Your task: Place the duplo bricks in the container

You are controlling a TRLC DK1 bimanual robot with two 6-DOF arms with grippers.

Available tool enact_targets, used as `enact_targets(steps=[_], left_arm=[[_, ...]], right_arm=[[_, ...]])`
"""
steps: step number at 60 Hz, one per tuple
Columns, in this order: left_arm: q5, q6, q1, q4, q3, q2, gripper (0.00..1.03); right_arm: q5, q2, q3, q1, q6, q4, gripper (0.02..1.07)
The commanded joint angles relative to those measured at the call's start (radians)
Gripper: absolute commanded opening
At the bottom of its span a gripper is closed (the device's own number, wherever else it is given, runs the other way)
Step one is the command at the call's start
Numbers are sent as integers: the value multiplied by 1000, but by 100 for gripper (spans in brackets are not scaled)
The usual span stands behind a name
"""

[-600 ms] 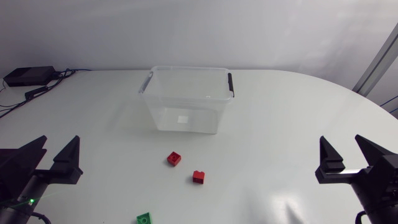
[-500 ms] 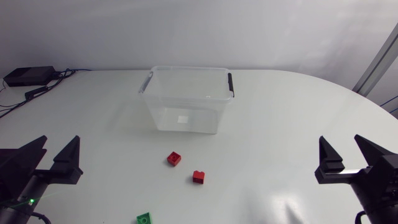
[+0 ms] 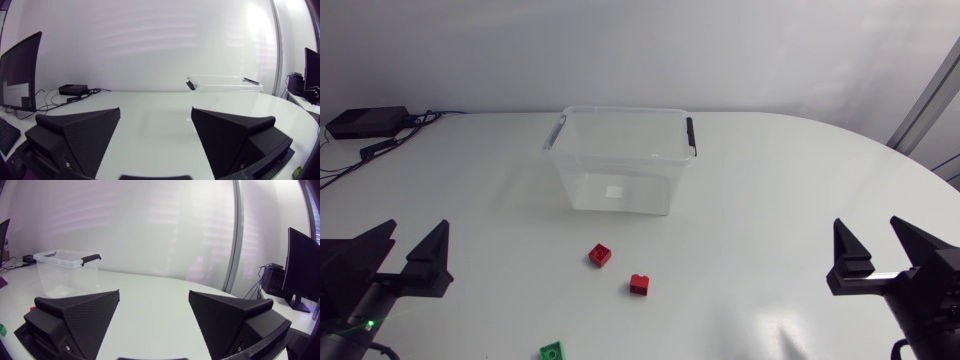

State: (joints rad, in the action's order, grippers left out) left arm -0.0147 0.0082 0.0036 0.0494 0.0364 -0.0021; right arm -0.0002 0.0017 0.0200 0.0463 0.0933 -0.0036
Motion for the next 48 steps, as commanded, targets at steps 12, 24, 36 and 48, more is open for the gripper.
enact_targets(steps=[12, 24, 36, 48], left_arm=[[4, 9, -1, 73, 201, 202, 98], [4, 81, -48, 273, 442, 547, 96], [82, 246, -145, 518, 665, 870, 96], [117, 348, -336, 572, 677, 1013, 96]], right_arm=[[19, 93, 107, -45, -63, -15, 102], [25, 308, 271, -54, -139, -72, 102], [26, 557, 489, -74, -233, -231, 102], [-11, 750, 652, -97, -319, -395, 102]])
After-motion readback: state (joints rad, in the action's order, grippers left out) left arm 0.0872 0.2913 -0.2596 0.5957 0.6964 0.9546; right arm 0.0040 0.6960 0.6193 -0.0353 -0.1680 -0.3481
